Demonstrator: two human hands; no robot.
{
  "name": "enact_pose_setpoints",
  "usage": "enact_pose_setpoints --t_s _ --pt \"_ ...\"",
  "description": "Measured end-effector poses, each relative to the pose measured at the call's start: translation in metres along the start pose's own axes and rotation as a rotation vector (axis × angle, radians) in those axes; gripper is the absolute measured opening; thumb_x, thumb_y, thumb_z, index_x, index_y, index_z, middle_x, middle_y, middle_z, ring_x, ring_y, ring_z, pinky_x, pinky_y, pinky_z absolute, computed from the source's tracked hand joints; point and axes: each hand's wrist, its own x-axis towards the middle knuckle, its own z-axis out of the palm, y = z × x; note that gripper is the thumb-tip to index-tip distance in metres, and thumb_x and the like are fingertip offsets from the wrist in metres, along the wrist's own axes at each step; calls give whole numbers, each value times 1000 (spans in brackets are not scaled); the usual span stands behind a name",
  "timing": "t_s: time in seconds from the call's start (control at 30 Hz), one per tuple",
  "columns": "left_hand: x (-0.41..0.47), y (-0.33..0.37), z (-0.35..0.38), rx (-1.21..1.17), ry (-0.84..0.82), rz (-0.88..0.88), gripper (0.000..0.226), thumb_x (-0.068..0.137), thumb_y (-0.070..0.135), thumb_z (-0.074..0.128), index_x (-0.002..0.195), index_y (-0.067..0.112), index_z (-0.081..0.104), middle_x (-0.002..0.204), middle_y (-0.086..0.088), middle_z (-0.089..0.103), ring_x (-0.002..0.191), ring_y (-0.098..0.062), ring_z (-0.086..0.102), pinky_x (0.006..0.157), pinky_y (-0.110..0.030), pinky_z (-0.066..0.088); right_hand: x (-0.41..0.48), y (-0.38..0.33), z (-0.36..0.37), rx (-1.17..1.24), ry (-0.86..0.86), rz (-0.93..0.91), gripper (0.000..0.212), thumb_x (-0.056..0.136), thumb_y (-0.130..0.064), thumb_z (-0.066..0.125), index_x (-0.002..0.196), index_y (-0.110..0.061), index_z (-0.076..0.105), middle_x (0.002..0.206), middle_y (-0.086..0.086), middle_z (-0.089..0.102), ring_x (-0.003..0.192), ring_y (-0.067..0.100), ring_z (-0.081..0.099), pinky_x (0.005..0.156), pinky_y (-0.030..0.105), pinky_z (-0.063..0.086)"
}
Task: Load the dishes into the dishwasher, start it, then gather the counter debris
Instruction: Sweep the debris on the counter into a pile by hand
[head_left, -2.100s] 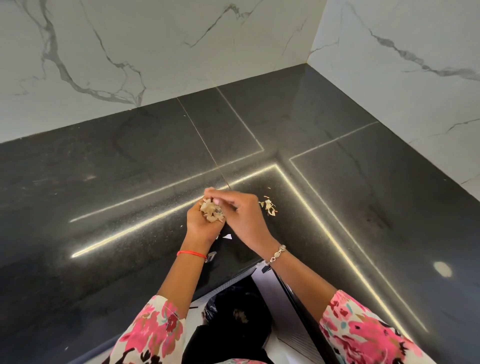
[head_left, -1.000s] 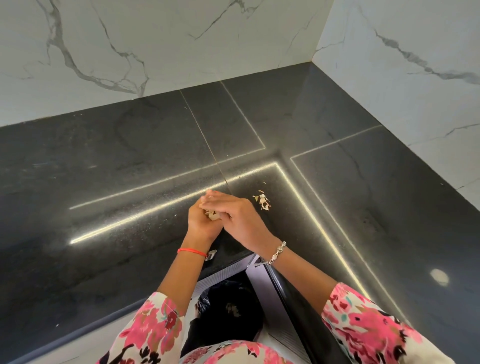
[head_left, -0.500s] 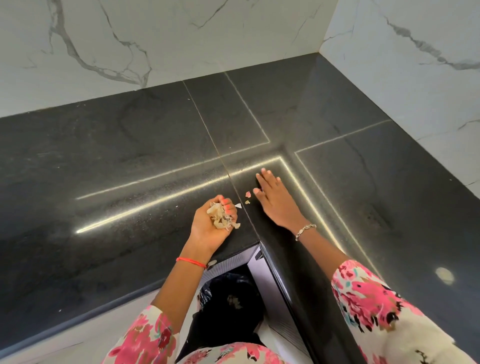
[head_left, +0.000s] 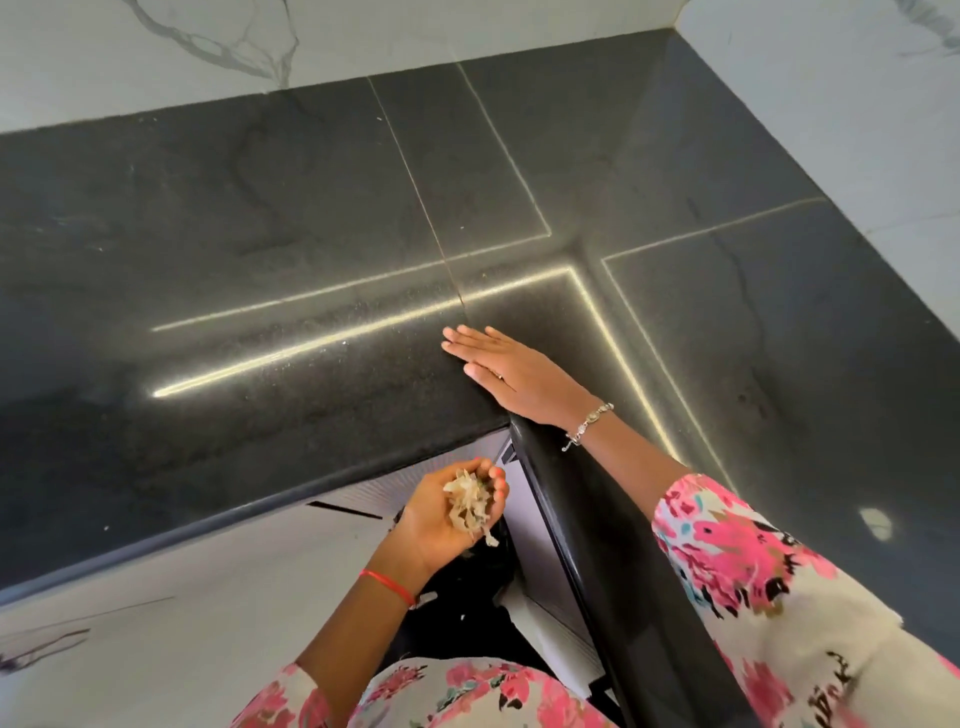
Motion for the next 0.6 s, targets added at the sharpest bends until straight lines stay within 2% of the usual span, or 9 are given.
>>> enact_pose_setpoints --t_s 0.07,0.13,0.2,0.23,0.3,0.37,0.43,0.53,0.6 --pt "15 -3 -10 -5 103 1 38 86 7 43 56 -2 62 58 -12 63 50 -23 65 50 -30 57 -18 -1 0 133 -18 -25 39 101 -17 34 138 -11 43 148 -2 36 139 3 23 117 19 10" --pt "28 -4 -15 -4 139 36 48 92 8 37 54 -5 63 58 -16 65 53 -25 67 49 -33 57 -34 -2 -6 382 -14 32 35 98 -14 37 127 -4 55 137 3 50 133 5 37 116 22 20" --pt "38 -2 -17 -23 127 71 48 93 6 36 57 -7 63 61 -18 66 57 -28 68 50 -36 58 -44 0 -11 620 148 138 34 97 -14 37 118 0 61 129 7 57 127 8 47 113 25 28" --pt "42 0 -16 -37 124 88 45 93 6 36 59 -7 63 63 -18 66 58 -29 69 51 -38 58 -45 2 -11 647 253 194 34 97 -13 37 118 0 61 130 8 56 128 9 47 114 27 28" --pt "50 2 -12 -14 97 116 47 93 6 35 59 -5 64 62 -16 67 57 -26 68 52 -39 58 -43 5 -9 506 341 308 35 100 -16 36 129 -6 53 141 5 46 135 8 35 117 30 20" --pt "56 3 -5 55 63 138 53 94 13 33 57 0 68 64 -13 69 59 -23 69 53 -38 57 -40 3 -1 160 210 340 46 101 -30 28 142 -11 34 153 3 26 142 9 17 120 32 9" --pt "60 6 0 70 35 155 56 97 22 31 64 3 72 71 -12 71 63 -23 70 54 -38 58 -41 -6 10 -108 103 293 61 97 -46 13 147 -12 19 156 3 11 144 9 2 119 31 1" --pt "62 11 2 66 55 170 47 98 25 27 85 3 67 72 -14 71 62 -25 70 51 -36 57 -53 -21 22 -192 64 150 67 95 -51 10 148 -11 15 157 2 9 144 8 -1 119 31 0" --pt "61 12 1 70 75 180 43 99 24 24 91 2 60 72 -16 71 61 -26 70 57 -37 58 -60 -24 21 -95 34 87 61 97 -45 18 149 -13 17 157 -1 12 144 6 2 119 27 0"
